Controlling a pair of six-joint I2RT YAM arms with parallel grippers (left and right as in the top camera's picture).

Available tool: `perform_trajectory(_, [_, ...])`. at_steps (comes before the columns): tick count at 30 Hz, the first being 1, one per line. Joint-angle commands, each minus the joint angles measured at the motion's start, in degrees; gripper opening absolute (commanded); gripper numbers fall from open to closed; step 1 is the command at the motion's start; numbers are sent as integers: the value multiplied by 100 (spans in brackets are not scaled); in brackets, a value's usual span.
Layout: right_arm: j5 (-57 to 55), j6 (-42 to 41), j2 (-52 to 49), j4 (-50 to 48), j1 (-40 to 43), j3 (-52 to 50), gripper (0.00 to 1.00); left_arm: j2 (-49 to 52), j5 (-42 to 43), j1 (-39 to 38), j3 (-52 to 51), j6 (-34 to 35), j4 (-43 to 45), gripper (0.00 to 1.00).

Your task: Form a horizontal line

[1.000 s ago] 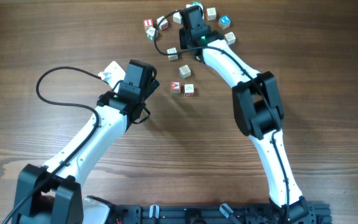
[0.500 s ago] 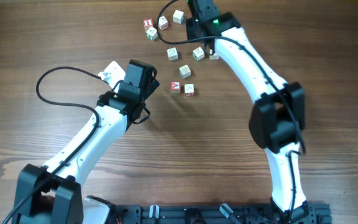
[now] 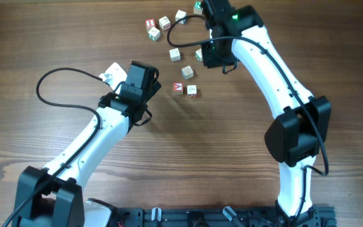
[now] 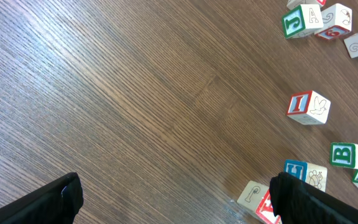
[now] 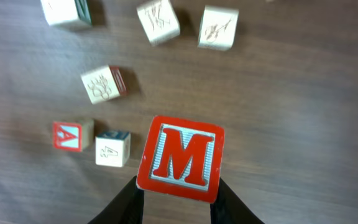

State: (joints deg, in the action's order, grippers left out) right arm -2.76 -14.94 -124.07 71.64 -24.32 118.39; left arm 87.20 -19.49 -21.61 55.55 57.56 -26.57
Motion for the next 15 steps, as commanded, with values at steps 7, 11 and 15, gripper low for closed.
perform_trajectory(7, [249,-933,0,-1569,-11,-2002,28,-7,-273,2,-28,-15,-85,100])
perform_trajectory(11, [354,-1029,0,-2146,-9,-2470,28,-7,-297,2,-28,-13,-92,100])
perform_trajectory(15, [470,-1379,0,-2522,-11,-2785,28,-7,-297,2,-28,-11,-90,100])
